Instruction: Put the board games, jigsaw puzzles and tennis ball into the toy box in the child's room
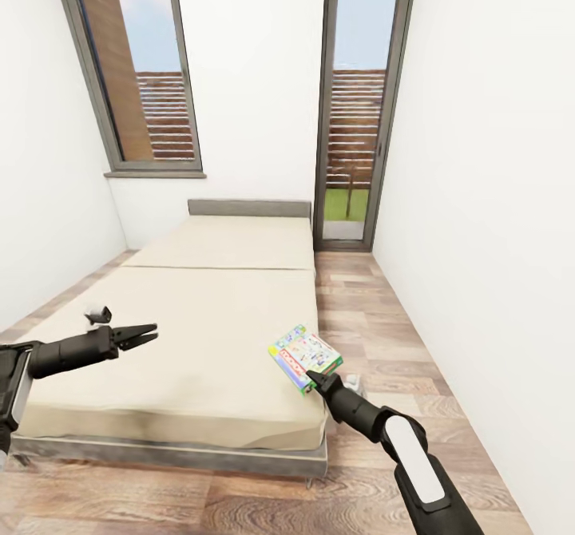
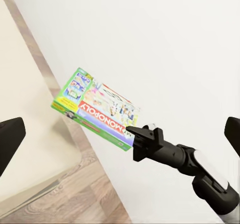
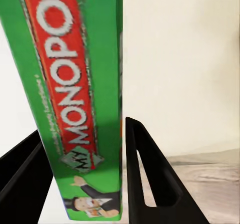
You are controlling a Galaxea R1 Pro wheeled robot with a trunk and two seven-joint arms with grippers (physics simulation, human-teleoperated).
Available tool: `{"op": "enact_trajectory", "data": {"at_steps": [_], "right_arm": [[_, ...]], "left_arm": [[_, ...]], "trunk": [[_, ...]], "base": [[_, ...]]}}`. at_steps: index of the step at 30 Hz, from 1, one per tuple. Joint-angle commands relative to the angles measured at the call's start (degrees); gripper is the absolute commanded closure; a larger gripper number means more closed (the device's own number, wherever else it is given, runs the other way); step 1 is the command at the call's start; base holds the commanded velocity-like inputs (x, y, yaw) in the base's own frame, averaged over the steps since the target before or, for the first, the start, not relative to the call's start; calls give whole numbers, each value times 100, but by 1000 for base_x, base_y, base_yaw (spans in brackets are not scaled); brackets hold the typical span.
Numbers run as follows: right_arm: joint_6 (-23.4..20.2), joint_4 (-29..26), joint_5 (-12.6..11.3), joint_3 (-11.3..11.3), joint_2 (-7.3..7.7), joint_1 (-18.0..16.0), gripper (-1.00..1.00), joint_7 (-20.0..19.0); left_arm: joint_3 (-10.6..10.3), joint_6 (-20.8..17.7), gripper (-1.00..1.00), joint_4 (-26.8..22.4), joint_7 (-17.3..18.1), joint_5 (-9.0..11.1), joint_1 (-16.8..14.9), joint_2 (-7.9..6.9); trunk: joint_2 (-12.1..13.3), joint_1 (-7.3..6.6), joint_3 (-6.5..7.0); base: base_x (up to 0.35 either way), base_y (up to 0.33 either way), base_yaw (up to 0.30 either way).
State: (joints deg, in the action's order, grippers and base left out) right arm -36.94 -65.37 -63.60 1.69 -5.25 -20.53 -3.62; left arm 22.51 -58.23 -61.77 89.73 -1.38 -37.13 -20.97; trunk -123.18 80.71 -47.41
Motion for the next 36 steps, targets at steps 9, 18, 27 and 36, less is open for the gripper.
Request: {"op": "enact_trajectory", "data": {"at_steps": [9,18,27,36], "right_arm": [[-52,-11,45,-11,3,41,100,-70],[-65,-11,41,-43,7,49,100,-78],[-82,-16,40,-62,9,49,100,-71],[-101,-408,48,-67,252,49,100,-282]], "left_arm": [[-225,-74,-100,5,27,-19,-5,6],[-229,-75,-100,7,27,-15,-5,18],[-236,-75,-100,6,27,-17,-5,40],[-246,-70,-100,6,27,-18,-5,45]], "trunk": [[360,-199,156],[721,-397,318],[1082,-595,479],[1443,-792,641]], "base": [[0,0,0],[-151,0,0],[-28,0,0],[0,0,0]]}}
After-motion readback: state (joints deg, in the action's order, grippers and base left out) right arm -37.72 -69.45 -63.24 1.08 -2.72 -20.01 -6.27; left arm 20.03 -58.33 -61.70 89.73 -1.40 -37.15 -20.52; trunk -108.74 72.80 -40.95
